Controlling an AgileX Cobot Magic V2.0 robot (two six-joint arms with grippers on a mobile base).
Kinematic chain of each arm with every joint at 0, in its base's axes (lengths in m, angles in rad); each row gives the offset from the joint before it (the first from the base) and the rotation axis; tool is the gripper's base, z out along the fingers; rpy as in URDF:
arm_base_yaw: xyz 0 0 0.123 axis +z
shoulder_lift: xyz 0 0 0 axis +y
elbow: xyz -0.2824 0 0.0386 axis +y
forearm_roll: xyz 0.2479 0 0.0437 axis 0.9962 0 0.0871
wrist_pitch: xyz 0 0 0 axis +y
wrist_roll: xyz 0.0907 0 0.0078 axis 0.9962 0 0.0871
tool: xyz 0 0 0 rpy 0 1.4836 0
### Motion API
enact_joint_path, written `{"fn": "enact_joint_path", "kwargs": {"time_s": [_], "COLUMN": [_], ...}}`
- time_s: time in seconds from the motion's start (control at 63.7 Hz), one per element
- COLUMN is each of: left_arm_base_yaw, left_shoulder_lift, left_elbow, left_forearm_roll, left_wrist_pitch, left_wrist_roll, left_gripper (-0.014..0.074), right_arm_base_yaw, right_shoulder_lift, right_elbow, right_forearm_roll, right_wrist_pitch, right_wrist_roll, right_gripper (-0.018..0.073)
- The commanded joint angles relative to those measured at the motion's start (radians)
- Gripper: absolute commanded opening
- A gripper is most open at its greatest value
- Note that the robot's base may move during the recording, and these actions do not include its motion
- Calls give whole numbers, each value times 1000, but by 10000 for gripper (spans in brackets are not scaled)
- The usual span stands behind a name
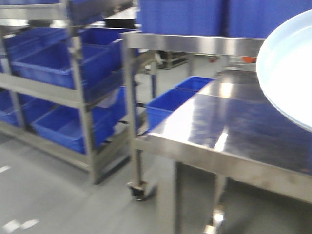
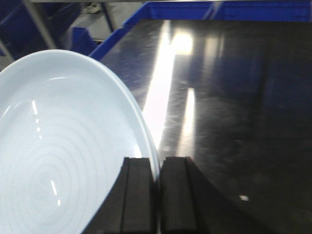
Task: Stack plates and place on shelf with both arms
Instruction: 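Drive and turn the base toward the blue-bin shelf holding the stack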
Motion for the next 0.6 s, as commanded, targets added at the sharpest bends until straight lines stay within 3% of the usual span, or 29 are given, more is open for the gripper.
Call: {"fn": "enact_joint_path", "kwargs": {"time_s": [0.0, 0.581], "left_arm_base_yaw": [2, 2], "left_shoulder_lift": [1, 1], "left_elbow": [-30, -30], "left_forearm_roll": [-9, -9], "left_wrist_pitch": [-80, -80], "left_wrist_roll": [-8, -8], "left_gripper": [97, 97], "right_arm_base_yaw": [-5, -5], "right_shoulder_lift": [5, 5], "right_elbow": [-30, -30], "right_forearm_roll": [-2, -2], "right_wrist_pitch": [-96, -96], "right_wrist_roll": [-2, -2], "right_gripper": [57, 57]}}
